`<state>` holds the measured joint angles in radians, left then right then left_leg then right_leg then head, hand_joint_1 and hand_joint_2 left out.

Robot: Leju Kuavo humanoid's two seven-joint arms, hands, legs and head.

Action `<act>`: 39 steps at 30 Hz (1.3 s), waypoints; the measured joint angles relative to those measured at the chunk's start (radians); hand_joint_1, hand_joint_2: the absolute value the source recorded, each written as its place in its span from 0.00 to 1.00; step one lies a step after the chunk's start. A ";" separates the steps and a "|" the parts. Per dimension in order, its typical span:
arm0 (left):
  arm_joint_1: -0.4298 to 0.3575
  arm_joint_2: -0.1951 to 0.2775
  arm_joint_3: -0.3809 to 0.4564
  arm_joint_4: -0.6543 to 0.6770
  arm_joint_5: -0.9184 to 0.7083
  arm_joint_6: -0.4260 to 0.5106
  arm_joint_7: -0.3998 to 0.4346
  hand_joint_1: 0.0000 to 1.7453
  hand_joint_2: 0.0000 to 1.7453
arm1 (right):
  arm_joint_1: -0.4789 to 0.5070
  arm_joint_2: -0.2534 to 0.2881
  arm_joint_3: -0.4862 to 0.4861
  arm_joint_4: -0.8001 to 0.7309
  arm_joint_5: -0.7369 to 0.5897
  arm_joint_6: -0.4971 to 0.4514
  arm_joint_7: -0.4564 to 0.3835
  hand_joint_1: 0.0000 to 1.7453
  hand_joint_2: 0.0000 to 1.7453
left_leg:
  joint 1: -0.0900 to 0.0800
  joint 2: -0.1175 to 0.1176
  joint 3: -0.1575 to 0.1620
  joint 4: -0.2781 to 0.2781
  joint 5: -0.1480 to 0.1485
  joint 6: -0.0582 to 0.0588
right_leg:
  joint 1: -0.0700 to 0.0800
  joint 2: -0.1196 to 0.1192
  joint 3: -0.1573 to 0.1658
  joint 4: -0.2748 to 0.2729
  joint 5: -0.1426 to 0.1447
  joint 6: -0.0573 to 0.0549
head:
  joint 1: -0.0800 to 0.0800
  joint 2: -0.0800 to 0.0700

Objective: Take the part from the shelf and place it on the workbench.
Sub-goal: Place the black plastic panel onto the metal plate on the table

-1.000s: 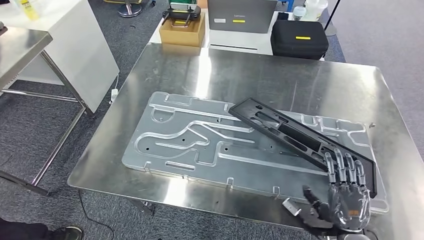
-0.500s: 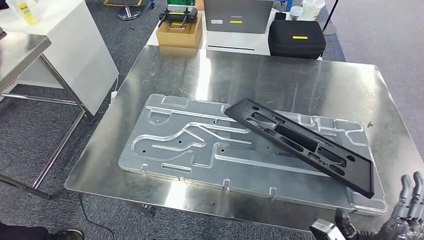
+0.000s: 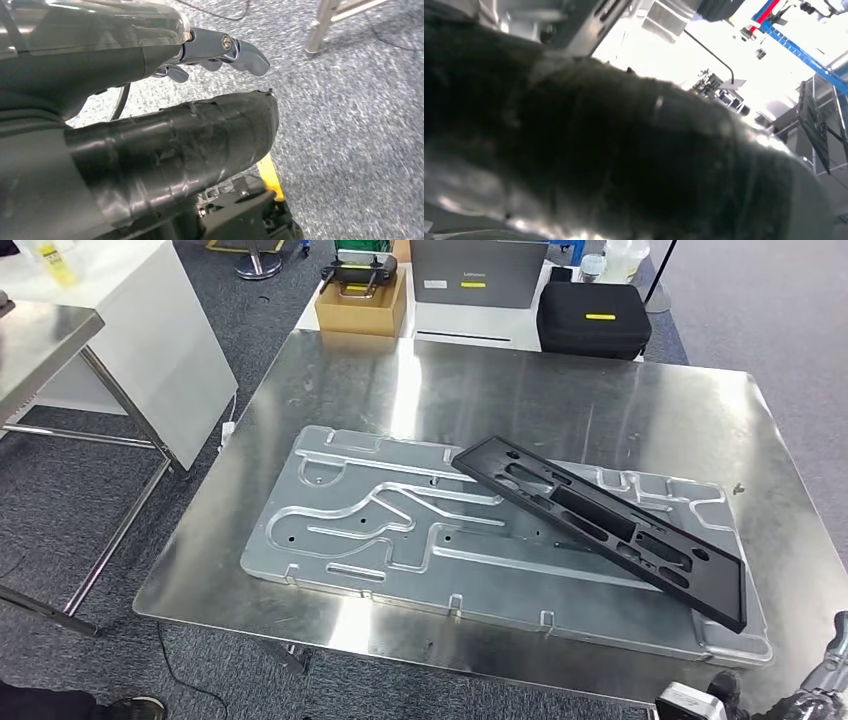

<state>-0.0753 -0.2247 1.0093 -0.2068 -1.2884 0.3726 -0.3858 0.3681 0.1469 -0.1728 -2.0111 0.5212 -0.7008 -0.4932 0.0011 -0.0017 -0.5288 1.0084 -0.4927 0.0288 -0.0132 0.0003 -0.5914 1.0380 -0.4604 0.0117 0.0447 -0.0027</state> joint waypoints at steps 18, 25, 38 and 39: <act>0.000 -0.003 0.010 0.000 0.004 0.013 0.010 0.00 0.00 | 0.001 0.034 0.014 0.063 -0.061 0.001 -0.037 0.00 0.00 | 0.002 0.004 -0.085 0.100 -0.035 -0.027 | -0.007 -0.002 0.029 -0.004 -0.025 -0.031 | 0.000 0.000; -0.001 -0.003 0.016 0.000 0.007 0.014 0.014 0.00 0.00 | 0.001 0.052 0.017 0.083 -0.073 0.003 -0.050 0.00 0.00 | 0.003 0.003 -0.016 0.123 -0.082 -0.025 | -0.001 -0.005 -0.026 0.003 0.014 -0.030 | 0.000 0.000; -0.001 -0.005 0.017 0.000 0.008 0.012 0.015 0.00 0.00 | 0.003 0.063 0.029 0.115 -0.086 0.009 -0.050 0.00 0.00 | -0.005 0.014 -0.017 -0.016 0.029 0.025 | -0.002 0.000 -0.083 0.244 -0.139 0.019 | 0.003 0.000; -0.001 -0.005 0.017 0.000 0.008 0.012 0.015 0.00 0.00 | 0.003 0.063 0.029 0.118 -0.088 0.009 -0.050 0.00 0.00 | -0.005 0.014 -0.028 -0.010 0.034 0.023 | -0.002 0.000 -0.047 0.206 -0.118 0.018 | 0.003 0.000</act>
<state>-0.0765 -0.2301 1.0266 -0.2068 -1.2808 0.3845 -0.3708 0.3709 0.2098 -0.1437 -1.8934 0.4328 -0.6913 -0.5430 -0.0041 0.0122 -0.5564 0.9980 -0.4589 0.0523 -0.0155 0.0003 -0.6381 1.2445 -0.5782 0.0295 0.0474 -0.0027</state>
